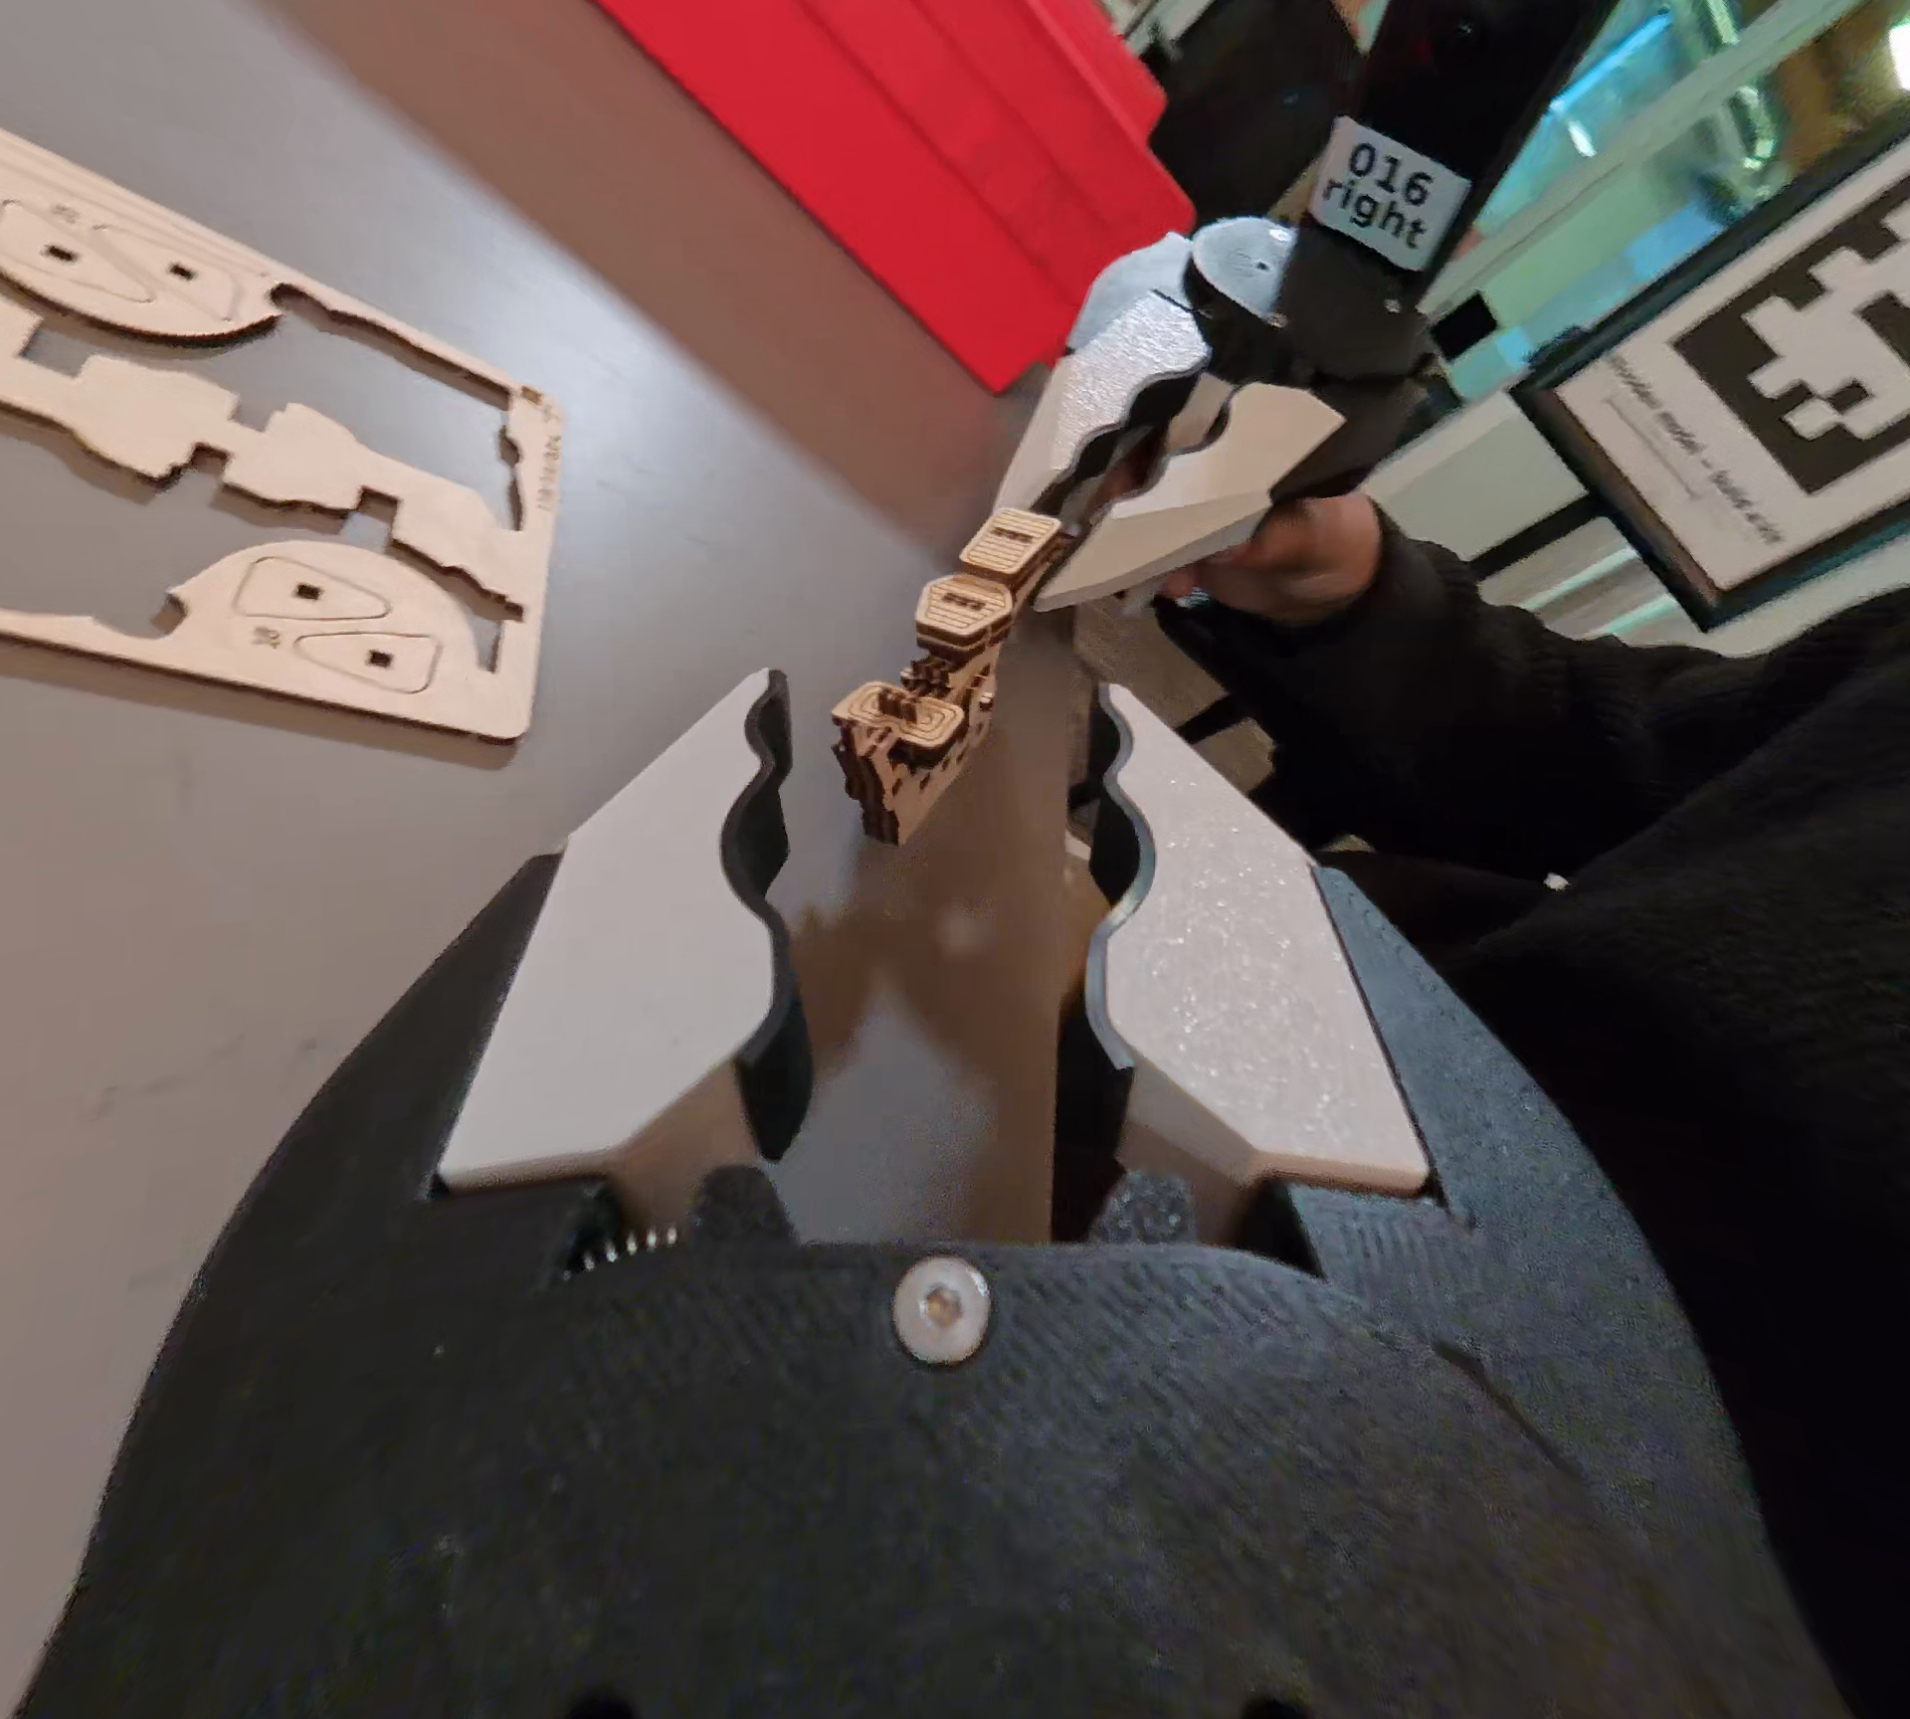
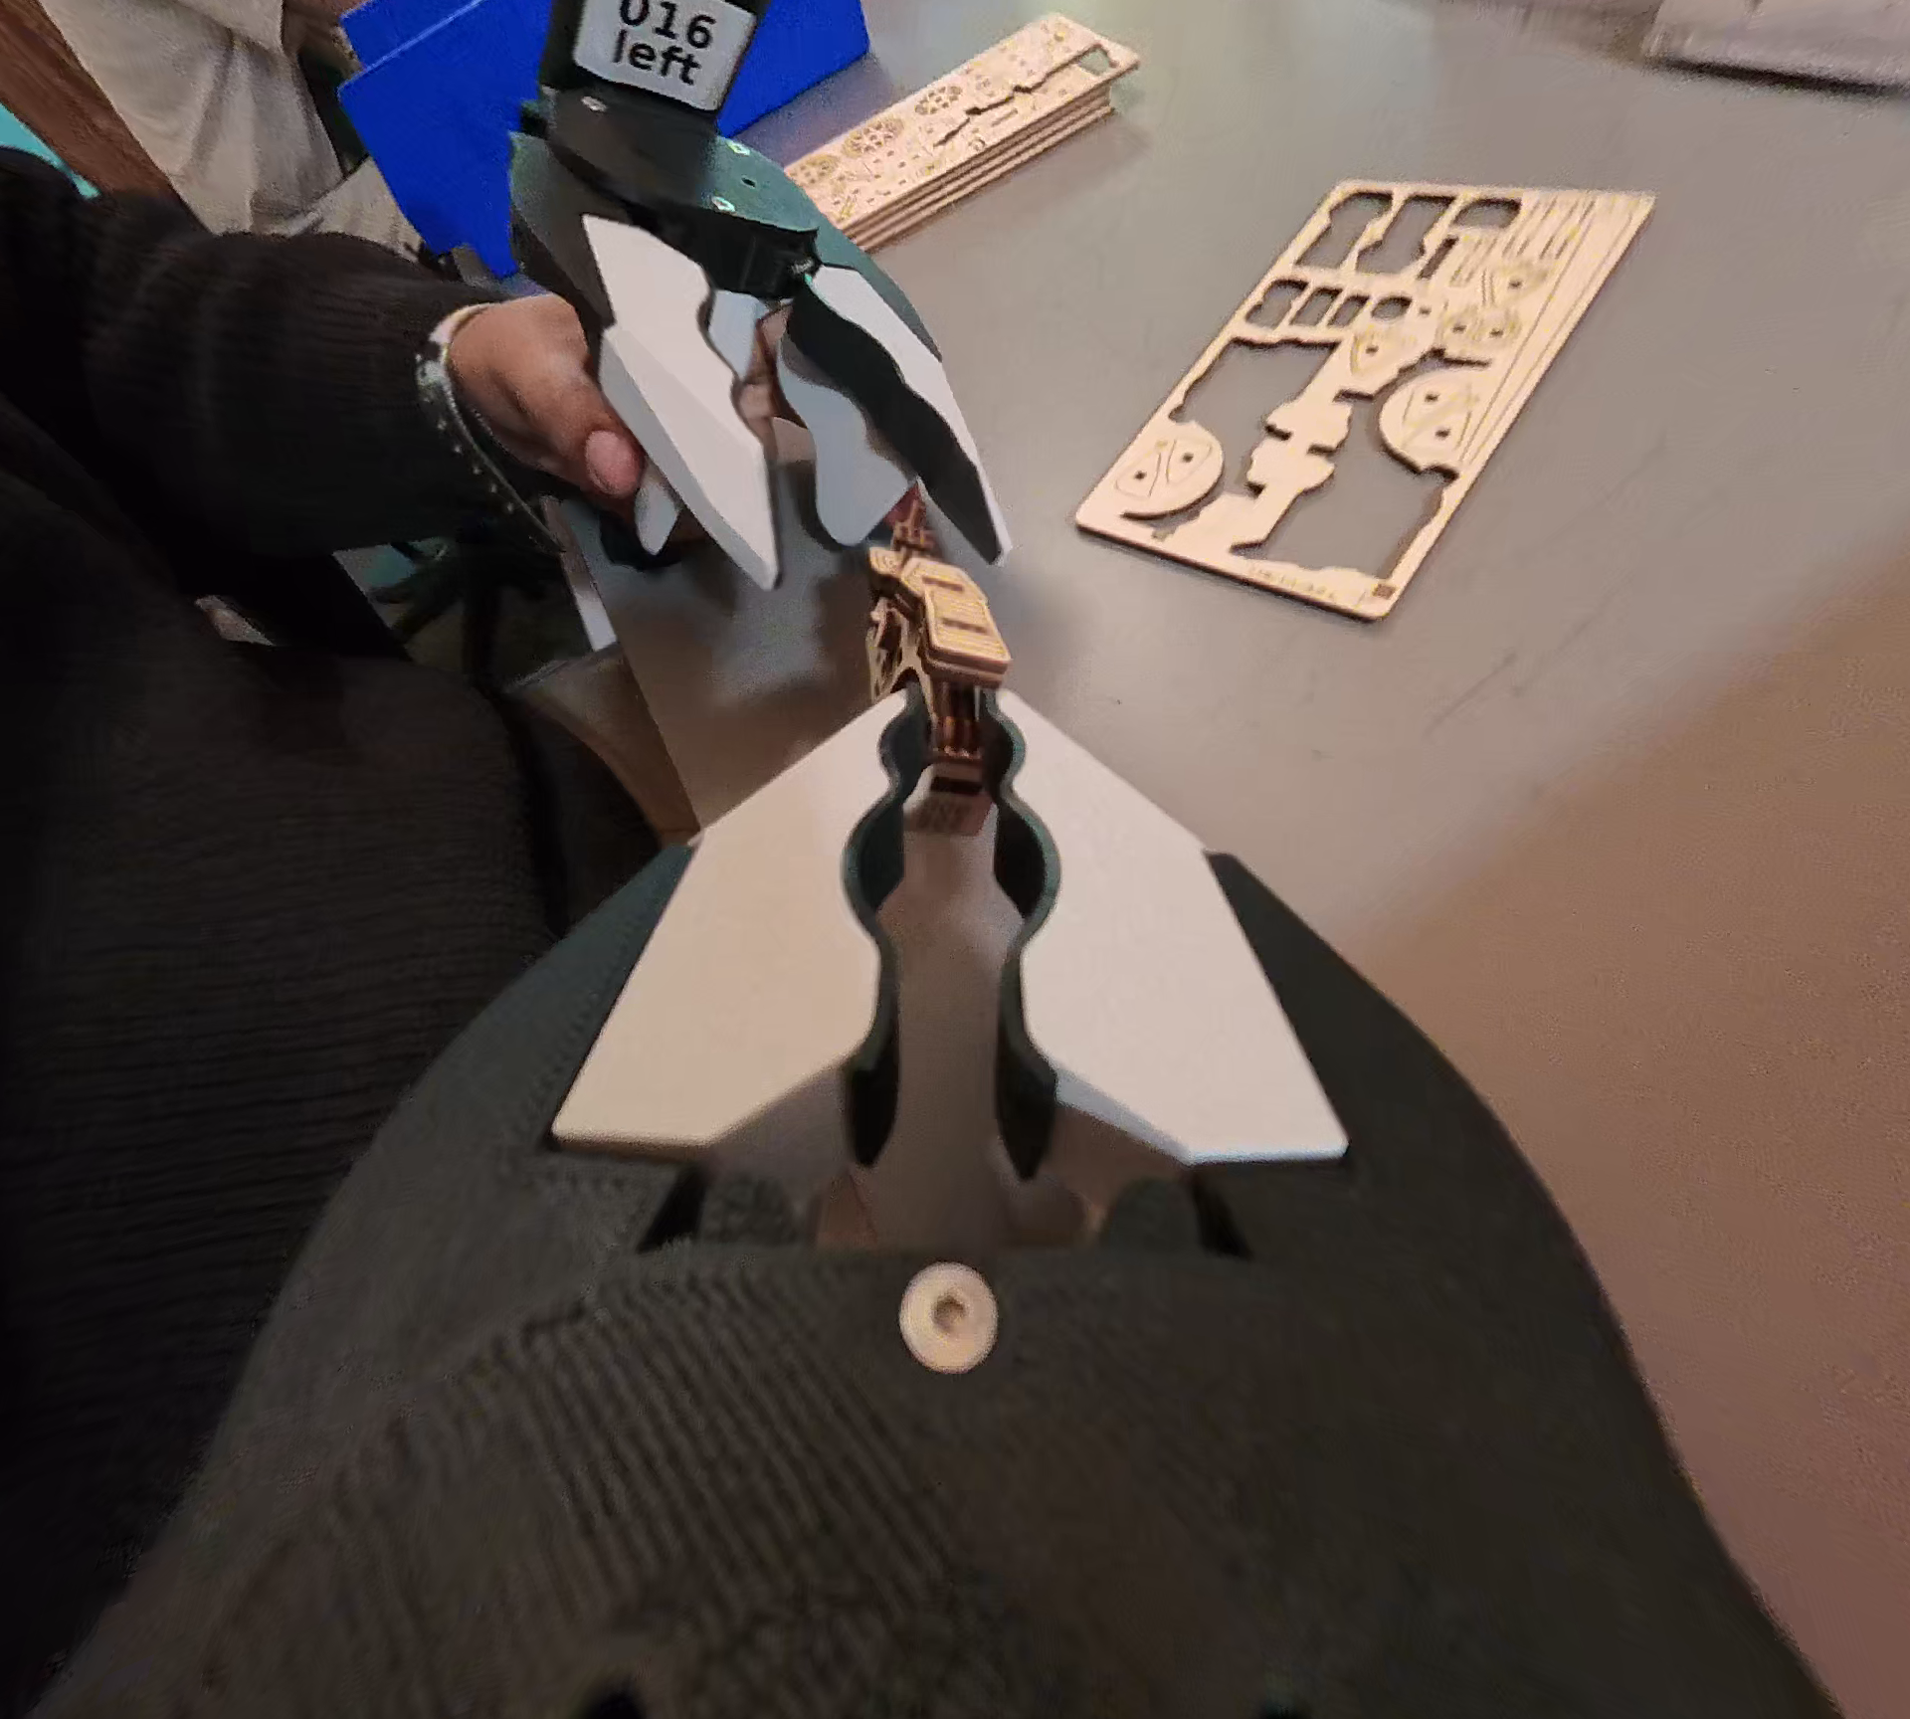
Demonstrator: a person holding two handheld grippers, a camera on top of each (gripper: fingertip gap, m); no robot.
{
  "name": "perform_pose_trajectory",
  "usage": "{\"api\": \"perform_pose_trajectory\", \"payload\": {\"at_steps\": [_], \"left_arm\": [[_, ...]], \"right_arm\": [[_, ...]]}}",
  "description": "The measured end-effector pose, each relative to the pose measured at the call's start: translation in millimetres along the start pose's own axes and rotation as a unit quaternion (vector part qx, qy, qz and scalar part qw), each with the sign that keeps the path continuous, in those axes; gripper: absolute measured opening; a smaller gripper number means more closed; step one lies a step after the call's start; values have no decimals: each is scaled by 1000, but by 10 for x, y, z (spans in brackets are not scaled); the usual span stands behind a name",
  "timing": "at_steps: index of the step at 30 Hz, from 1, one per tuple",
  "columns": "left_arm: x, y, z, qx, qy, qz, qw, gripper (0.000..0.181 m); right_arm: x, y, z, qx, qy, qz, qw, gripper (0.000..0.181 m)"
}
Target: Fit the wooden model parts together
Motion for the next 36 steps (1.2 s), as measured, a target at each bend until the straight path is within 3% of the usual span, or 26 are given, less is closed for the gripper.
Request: {"api": "perform_pose_trajectory", "payload": {"at_steps": [7, 14, 32, 36], "left_arm": [[-155, -20, -68, 23, -47, -51, 997, 60], [-274, 35, -63, -3, -87, -88, 992, 30], [-396, 145, -7, -60, -110, -127, 984, 16], [-419, 184, 25, -85, -134, -113, 981, 15]], "right_arm": [[132, 77, 194, -58, 76, 8, 995, 9], [172, 201, 344, -121, 114, -6, 986, 9], [228, 181, 377, -128, 140, -9, 982, 10], [179, 192, 378, -135, 118, -19, 984, 33]]}}
Point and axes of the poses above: each gripper's, where its closed fingertips meet, y back along the fingers, z out of its top, x = y × z across the jaws, the point moved 6 cm from there along y, back along the fingers, and after that the axes turned 15 degrees about y, right-handed, at the moved point
